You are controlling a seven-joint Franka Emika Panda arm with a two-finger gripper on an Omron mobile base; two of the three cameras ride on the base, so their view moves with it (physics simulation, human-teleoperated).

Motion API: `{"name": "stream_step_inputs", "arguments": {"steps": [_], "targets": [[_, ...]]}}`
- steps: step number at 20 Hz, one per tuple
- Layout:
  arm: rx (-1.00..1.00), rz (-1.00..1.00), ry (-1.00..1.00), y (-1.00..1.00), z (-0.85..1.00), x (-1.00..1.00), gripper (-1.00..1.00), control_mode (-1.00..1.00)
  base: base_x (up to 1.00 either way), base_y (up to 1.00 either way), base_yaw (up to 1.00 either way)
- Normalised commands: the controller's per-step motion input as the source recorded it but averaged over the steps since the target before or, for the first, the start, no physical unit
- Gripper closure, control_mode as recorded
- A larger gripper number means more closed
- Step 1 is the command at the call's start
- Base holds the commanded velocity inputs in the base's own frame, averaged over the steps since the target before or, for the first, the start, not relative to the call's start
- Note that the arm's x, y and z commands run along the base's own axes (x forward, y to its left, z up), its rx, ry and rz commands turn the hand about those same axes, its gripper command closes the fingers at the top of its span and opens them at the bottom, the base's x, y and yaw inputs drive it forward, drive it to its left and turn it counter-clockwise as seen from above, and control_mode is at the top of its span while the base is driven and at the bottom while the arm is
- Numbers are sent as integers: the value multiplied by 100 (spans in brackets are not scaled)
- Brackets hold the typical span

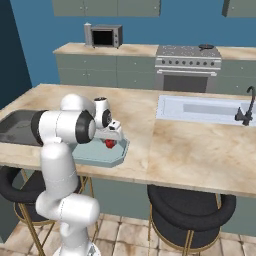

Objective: Place the cold items (bell pepper and orange) from the fridge in one tupperware on the dining counter. Place the warm items (kebab skewer and hot dog) in the stove area in another tupperware.

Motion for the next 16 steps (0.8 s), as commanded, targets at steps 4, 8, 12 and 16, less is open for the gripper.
{"name": "stream_step_inputs", "arguments": {"steps": [4,8,12,16], "targets": [[0,-2,0,0,-14,-26,-100,-100,0,0,0],[0,-6,-2,0,1,-24,-100,-100,0,0,0],[0,-7,-3,0,38,-58,-100,-100,0,0,0],[0,-2,-13,3,91,-74,-100,-100,0,0,0]]}}
